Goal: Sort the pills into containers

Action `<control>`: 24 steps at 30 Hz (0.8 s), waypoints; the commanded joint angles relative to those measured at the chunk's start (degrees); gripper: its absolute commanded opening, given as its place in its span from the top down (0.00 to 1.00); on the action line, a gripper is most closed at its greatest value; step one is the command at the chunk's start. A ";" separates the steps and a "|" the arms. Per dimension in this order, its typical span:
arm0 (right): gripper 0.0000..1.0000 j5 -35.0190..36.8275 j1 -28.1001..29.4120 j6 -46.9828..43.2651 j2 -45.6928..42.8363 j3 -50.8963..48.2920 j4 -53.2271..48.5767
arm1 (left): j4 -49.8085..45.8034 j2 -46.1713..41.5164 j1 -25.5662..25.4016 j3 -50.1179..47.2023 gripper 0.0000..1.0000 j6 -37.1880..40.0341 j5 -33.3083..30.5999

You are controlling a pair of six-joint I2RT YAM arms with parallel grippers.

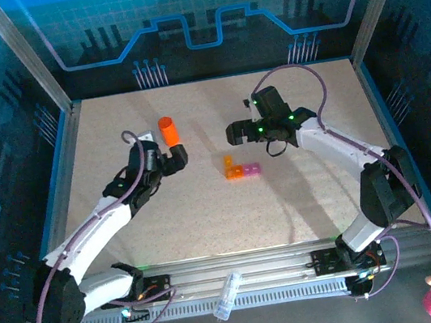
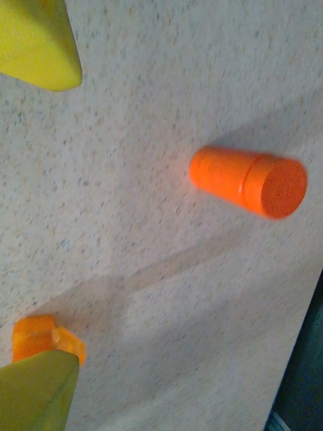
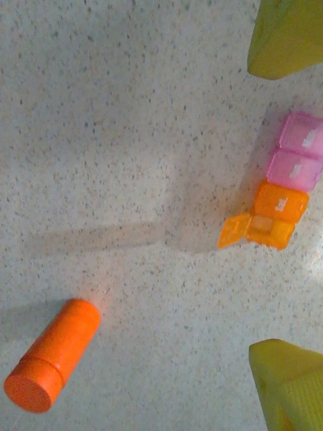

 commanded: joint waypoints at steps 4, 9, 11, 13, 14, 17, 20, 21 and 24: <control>0.00 -2.21 4.74 -2.77 9.58 11.35 -2.78 | -1.70 -2.88 6.15 -2.24 0.01 -1.71 -2.39; 0.05 -1.34 8.49 -4.38 18.65 22.56 -5.13 | -3.66 -4.22 12.53 -3.17 0.01 -7.00 0.09; 0.08 -1.30 9.50 -4.74 22.32 27.18 -5.43 | -3.74 -4.98 15.56 -3.88 0.01 -9.24 2.98; 0.09 -1.43 10.61 -5.56 25.71 31.30 -4.23 | -3.11 -5.73 18.73 -4.78 0.01 -11.19 7.33; 0.09 -1.38 11.10 -5.98 26.87 32.67 -3.21 | -2.61 -5.88 19.94 -5.20 0.01 -11.82 9.18; 0.08 -0.92 12.33 -7.71 31.30 37.78 -0.68 | -1.60 -5.45 22.75 -5.93 0.01 -13.30 13.64; 0.08 -0.35 13.03 -9.63 35.97 43.36 0.25 | -0.95 -4.01 23.66 -6.10 0.01 -13.70 16.37; 0.08 -0.14 13.18 -10.24 37.49 45.19 0.32 | -0.29 -3.47 23.92 -6.21 0.01 -13.74 17.65; 0.08 0.67 13.56 -12.19 41.08 49.34 1.63 | 0.89 -2.30 24.48 -6.32 0.01 -14.20 20.50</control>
